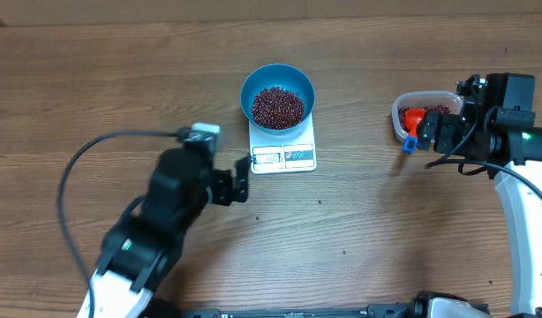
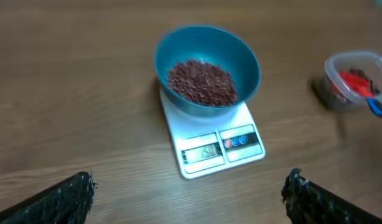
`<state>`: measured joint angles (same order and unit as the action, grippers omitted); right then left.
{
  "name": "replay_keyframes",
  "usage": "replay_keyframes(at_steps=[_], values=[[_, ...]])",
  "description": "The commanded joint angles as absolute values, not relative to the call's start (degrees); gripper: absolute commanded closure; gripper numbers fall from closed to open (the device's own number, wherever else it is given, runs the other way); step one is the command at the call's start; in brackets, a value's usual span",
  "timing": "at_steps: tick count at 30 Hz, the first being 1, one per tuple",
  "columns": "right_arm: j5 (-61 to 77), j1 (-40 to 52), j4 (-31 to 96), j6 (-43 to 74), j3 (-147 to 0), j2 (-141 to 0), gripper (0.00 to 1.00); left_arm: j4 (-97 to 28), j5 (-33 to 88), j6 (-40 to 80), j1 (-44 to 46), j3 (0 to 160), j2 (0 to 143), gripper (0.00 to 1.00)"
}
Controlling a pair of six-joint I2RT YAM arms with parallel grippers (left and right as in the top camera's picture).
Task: Scoop item into bowl and weigh 150g on scale
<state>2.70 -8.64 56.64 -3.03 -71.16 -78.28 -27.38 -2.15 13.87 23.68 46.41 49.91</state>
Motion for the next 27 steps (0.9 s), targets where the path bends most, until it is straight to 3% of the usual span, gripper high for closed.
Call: replay_keyframes(at_steps=[1, 11, 23, 27], values=[[2.46, -9.04, 56.49, -3.27, -72.47, -77.95, 0.00, -19.70, 3.16, 6.70, 18.31, 37.91, 39.68, 0.01], [2.46, -9.04, 56.49, -3.27, -72.47, -77.95, 0.00, 5.93, 11.03, -0.34, 6.28, 18.68, 16.51, 0.00], [2.46, -9.04, 56.49, -3.27, -72.47, -77.95, 0.00, 14.33, 10.66, 0.58, 0.64, -0.01, 0.69, 0.00], [2.46, -9.04, 56.49, -3.27, -72.47, -77.95, 0.00, 9.39, 8.54, 1.28, 0.01, 0.25, 0.16, 0.00]])
